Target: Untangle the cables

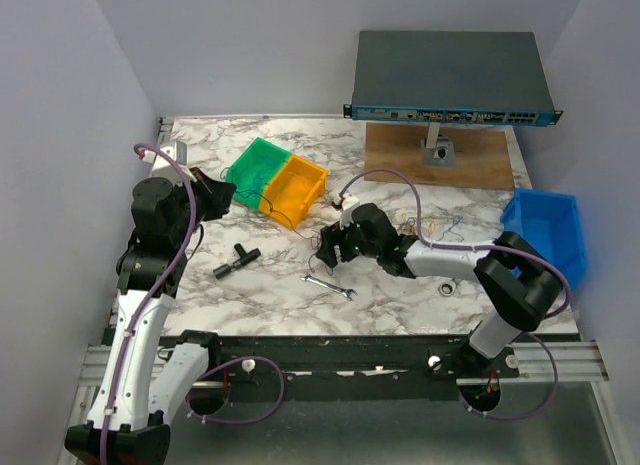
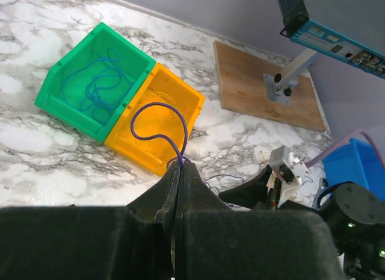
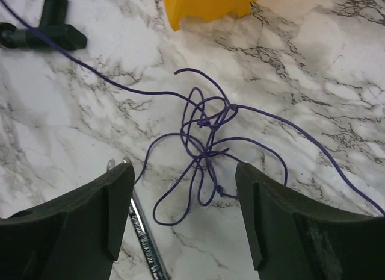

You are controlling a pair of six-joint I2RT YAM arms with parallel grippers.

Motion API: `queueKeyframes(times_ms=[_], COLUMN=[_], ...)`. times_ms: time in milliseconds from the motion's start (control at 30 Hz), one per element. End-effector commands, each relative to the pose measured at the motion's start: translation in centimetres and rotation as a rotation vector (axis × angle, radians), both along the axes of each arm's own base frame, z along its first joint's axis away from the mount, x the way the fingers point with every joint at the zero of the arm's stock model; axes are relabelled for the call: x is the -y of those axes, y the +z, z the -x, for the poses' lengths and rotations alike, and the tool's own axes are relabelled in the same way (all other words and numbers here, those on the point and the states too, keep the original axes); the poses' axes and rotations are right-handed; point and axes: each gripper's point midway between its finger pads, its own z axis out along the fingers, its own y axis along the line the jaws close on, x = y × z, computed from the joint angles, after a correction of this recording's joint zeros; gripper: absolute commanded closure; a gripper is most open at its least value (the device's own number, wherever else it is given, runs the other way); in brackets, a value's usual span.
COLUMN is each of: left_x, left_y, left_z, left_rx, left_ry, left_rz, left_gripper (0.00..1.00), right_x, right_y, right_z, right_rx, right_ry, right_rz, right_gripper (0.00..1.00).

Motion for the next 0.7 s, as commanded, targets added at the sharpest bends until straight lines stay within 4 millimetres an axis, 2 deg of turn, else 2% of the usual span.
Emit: queueKeyframes(times_ms=[0,33,67,100,167,200,333,467,567,667], left_x=[-0.7,-0.9,-1.3,-1.7,-2.7,-3.4,-7.3,-11.1,-12.7,-13.5], left_y=[2.4,2.5,2.8,2.8,2.8,2.7,2.0,1.5,1.2,0.9], left_z=[1.1,1.3,1.5,1.7,2.1,2.3,3.2,4.5,5.4,5.6], left_rx=[0.125,0.142,0.166,0.180,0.205,0.215,0.202,0.157,0.136,0.113], left_ry=[0.021,0.034,0.053,0.072,0.130,0.169,0.382,0.596,0.695,0.740], left_rz=[-0.014,-0.017,-0.021,-0.026,-0.034,-0.038,-0.061,-0.083,-0.085,-0.094], left_gripper=[1.00,1.00,1.00,1.00,1.00,1.00,1.00,1.00,1.00,1.00], right_x=[0.4,0.7,1.2,1.9,3.7,4.8,10.5,19.2,25.6,29.2], right_y=[-2.4,-2.9,-3.6,-3.9,-4.1,-3.9,-2.5,-1.5,-1.1,0.3], right_z=[-1.2,-1.4,-1.8,-2.4,-3.6,-4.1,-5.9,-7.3,-6.6,-5.3], right_rx=[-0.013,-0.012,-0.006,0.000,0.020,0.039,0.046,-0.009,-0.004,0.057], right_ry=[-0.049,-0.072,-0.110,-0.165,-0.302,-0.366,-0.634,-0.949,-1.197,-1.376], right_rz=[0.083,0.091,0.113,0.125,0.152,0.162,0.105,-0.038,-0.094,-0.137], right_gripper=[0.29,0.33,0.43,0.55,0.88,0.99,0.99,0.99,0.99,0.99])
